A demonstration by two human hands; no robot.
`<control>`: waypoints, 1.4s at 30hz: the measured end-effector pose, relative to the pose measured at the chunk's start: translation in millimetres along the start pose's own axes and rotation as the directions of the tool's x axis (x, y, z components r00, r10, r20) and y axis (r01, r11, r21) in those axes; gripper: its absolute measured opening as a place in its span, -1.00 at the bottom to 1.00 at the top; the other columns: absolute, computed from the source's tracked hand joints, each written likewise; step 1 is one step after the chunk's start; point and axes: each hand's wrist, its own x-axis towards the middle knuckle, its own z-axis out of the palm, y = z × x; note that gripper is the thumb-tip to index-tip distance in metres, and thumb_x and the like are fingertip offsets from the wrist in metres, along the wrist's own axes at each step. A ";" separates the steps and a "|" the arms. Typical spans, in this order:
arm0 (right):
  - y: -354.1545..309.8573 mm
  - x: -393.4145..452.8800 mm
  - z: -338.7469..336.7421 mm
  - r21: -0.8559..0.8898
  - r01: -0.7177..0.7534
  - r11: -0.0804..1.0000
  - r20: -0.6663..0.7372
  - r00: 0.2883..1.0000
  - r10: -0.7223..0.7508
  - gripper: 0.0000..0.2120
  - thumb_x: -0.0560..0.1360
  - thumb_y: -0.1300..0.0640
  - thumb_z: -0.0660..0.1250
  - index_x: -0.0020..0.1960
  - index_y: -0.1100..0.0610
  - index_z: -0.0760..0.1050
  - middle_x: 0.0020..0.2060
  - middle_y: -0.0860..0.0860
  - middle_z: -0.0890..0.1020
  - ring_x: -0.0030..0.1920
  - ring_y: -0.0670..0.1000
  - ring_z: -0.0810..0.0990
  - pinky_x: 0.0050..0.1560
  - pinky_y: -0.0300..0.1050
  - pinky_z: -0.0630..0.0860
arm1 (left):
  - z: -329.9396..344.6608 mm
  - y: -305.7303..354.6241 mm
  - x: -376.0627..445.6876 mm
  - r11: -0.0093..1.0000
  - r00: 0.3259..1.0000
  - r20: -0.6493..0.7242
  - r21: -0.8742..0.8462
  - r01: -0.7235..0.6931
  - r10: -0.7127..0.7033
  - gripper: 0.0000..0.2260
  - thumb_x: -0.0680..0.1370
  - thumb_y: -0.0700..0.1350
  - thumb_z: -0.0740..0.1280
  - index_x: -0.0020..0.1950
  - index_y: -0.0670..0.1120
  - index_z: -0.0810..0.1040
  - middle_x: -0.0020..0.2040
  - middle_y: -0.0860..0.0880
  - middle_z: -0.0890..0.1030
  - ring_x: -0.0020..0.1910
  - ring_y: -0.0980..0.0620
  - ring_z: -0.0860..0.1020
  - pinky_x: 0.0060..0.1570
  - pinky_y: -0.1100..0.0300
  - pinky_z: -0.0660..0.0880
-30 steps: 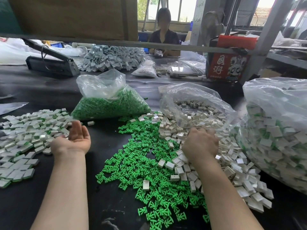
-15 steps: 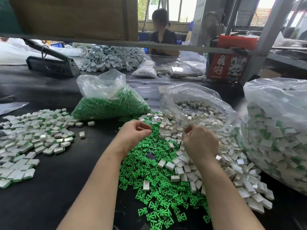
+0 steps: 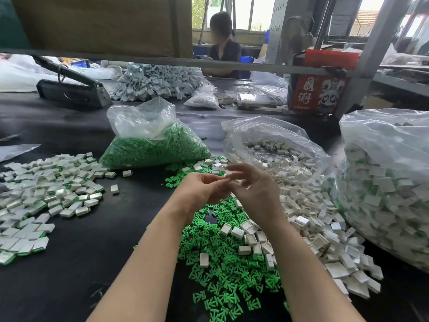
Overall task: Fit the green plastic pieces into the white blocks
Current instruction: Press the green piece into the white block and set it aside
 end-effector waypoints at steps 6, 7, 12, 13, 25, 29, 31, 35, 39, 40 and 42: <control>7.9 1.2 -5.1 -0.377 -0.087 0.922 0.253 0.948 0.193 -0.90 0.49 0.07 0.44 0.00 0.03 0.65 -0.11 -0.06 0.70 -0.23 -0.18 0.59 -0.16 -0.34 0.56 | -10.1 -0.9 0.9 0.990 0.999 -0.029 -0.135 -0.050 0.046 -0.65 0.25 -0.18 0.52 0.00 -0.18 0.62 -0.17 -0.10 0.72 -0.24 0.04 0.68 -0.31 0.28 0.57; 8.0 0.3 -3.9 -0.445 -0.083 0.892 0.293 0.927 0.232 -0.87 0.48 0.02 0.45 0.00 0.01 0.64 -0.10 -0.07 0.69 -0.18 -0.12 0.62 -0.09 -0.19 0.61 | -10.7 -1.3 1.4 0.986 0.998 -0.025 -0.159 -0.055 0.052 -0.65 0.25 -0.19 0.52 0.00 -0.18 0.61 -0.16 -0.11 0.72 -0.22 0.02 0.69 -0.29 0.27 0.58; 5.2 -1.5 3.8 -0.582 -0.038 0.812 0.308 0.914 0.263 -0.88 0.48 0.01 0.43 0.00 -0.02 0.63 -0.06 -0.06 0.67 -0.07 -0.03 0.63 0.05 0.00 0.61 | -11.0 -1.7 2.6 0.981 0.995 -0.022 -0.169 -0.097 0.094 -0.67 0.26 -0.17 0.54 -0.02 -0.16 0.60 -0.10 -0.13 0.72 -0.14 0.00 0.69 -0.21 0.25 0.60; 5.8 -1.4 4.3 -0.566 -0.036 0.824 0.314 0.914 0.256 -0.90 0.49 0.04 0.42 -0.01 -0.02 0.63 -0.07 -0.06 0.67 -0.07 -0.04 0.63 0.06 0.00 0.61 | -11.2 -1.5 2.3 0.980 0.995 -0.020 -0.169 -0.103 0.101 -0.68 0.26 -0.17 0.53 -0.02 -0.16 0.60 -0.10 -0.13 0.72 -0.13 0.00 0.69 -0.22 0.25 0.59; -1.7 1.6 -9.9 0.323 -0.325 0.889 0.158 0.945 0.287 -0.89 0.47 0.24 0.45 -0.03 0.11 0.59 -0.16 0.05 0.67 -0.18 -0.04 0.65 -0.25 -0.32 0.55 | -9.4 0.3 2.3 0.957 0.993 -0.077 -0.267 -0.112 0.094 -0.76 0.45 -0.33 0.42 0.07 -0.12 0.59 -0.24 -0.01 0.65 -0.24 0.04 0.66 -0.23 0.23 0.60; -10.5 2.7 -14.3 0.639 -0.384 0.666 0.204 0.920 0.335 -0.89 0.43 0.32 0.44 -0.05 0.20 0.64 -0.28 0.02 0.66 -0.38 -0.15 0.54 -0.36 -0.34 0.42 | -6.6 3.5 1.4 0.931 0.996 -0.069 -0.356 -0.083 0.062 -0.71 0.40 -0.26 0.45 0.11 -0.10 0.64 -0.18 -0.05 0.69 -0.24 0.06 0.66 -0.27 0.28 0.55; -11.9 2.6 -13.7 0.678 -0.408 0.612 0.229 0.908 0.351 -0.91 0.44 0.32 0.43 -0.09 0.18 0.63 -0.27 0.07 0.64 -0.37 -0.09 0.46 -0.34 -0.26 0.37 | -3.7 5.0 -0.1 0.924 0.998 -0.048 -0.378 -0.061 0.047 -0.64 0.29 -0.18 0.50 0.08 -0.12 0.62 -0.15 -0.08 0.71 -0.22 0.04 0.68 -0.29 0.28 0.56; -13.9 2.6 -12.0 0.724 -0.426 0.542 0.250 0.895 0.369 -0.92 0.46 0.31 0.40 -0.15 0.15 0.61 -0.29 0.07 0.65 -0.36 -0.07 0.44 -0.30 -0.20 0.34 | 0.7 5.6 0.3 0.914 0.999 -0.040 -0.403 -0.043 0.029 -0.65 0.24 -0.15 0.51 -0.01 -0.11 0.58 -0.19 -0.09 0.72 -0.25 0.05 0.69 -0.34 0.29 0.56; -14.9 2.2 -10.7 0.731 -0.418 0.539 0.233 0.896 0.379 -0.91 0.45 0.29 0.42 -0.17 0.14 0.60 -0.32 0.03 0.64 -0.35 -0.08 0.44 -0.27 -0.20 0.35 | 0.6 5.5 0.3 0.910 0.999 -0.028 -0.413 -0.034 0.025 -0.64 0.23 -0.17 0.51 -0.01 -0.15 0.57 -0.21 -0.08 0.71 -0.27 0.06 0.68 -0.33 0.27 0.57; -14.8 2.2 -10.4 0.732 -0.417 0.539 0.228 0.895 0.384 -0.92 0.46 0.29 0.42 -0.16 0.13 0.60 -0.31 0.03 0.64 -0.34 -0.08 0.45 -0.26 -0.20 0.35 | 0.3 5.4 0.1 0.909 0.999 -0.020 -0.415 -0.031 0.025 -0.63 0.23 -0.17 0.51 0.00 -0.16 0.57 -0.20 -0.10 0.71 -0.26 0.05 0.68 -0.32 0.26 0.58; -14.8 2.1 -10.2 0.729 -0.410 0.548 0.215 0.897 0.385 -0.93 0.46 0.28 0.42 -0.15 0.14 0.60 -0.30 0.02 0.64 -0.33 -0.09 0.46 -0.24 -0.19 0.37 | -0.1 5.3 -0.5 0.911 1.000 -0.010 -0.413 -0.027 0.026 -0.62 0.24 -0.18 0.51 0.02 -0.18 0.56 -0.20 -0.12 0.71 -0.25 0.04 0.69 -0.32 0.25 0.58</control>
